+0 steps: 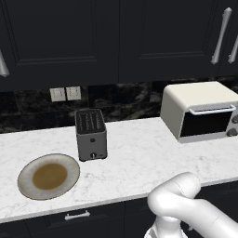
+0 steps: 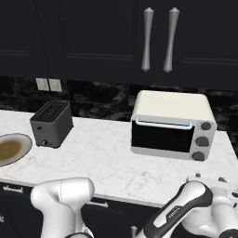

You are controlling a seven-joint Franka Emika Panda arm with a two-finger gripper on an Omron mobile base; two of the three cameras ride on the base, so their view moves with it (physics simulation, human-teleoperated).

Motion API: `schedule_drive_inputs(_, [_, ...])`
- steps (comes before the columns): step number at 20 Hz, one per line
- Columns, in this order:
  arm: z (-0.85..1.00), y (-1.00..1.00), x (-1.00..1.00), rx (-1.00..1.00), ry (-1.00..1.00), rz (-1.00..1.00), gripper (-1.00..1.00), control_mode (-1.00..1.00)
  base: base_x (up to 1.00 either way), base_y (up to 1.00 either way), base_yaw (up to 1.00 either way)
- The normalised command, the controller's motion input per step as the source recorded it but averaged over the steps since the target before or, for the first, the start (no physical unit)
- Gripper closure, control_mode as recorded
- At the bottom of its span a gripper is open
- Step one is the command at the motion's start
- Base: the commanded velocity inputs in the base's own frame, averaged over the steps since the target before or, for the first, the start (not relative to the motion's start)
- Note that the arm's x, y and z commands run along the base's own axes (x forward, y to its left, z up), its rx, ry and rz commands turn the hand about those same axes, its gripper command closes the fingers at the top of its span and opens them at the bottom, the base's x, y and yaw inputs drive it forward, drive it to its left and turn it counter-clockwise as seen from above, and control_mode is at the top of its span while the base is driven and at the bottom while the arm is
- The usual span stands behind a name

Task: Pick up the kebab skewer and baguette bread, and place them inside the toaster oven. Close the toaster oven door and start by setting the timer.

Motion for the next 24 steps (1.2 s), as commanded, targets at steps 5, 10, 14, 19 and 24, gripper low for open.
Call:
schedule_drive_inputs(5, [0.13, 0.00, 0.45, 0.00, 0.00, 0.00, -1.00, -1.00, 0.00, 0.00, 0.00])
schedule_drive_inputs(10, [0.04, 0.00, 0.29, 0.00, 0.00, 0.00, -1.00, -1.00, 0.00, 0.00, 0.00])
schedule_drive_inputs(14, [0.00, 0.00, 0.00, 0.00, 0.00, 0.00, -1.00, -1.00, 0.00, 0.00, 0.00])
schedule_drive_inputs(19, [0.00, 0.00, 0.02, 0.00, 0.00, 0.00, -1.00, -1.00, 0.00, 0.00, 0.00])
schedule_drive_inputs(24, [0.00, -0.01, 0.01, -0.02, 0.00, 0.00, -1.00, -1.00, 0.00, 0.00, 0.00])
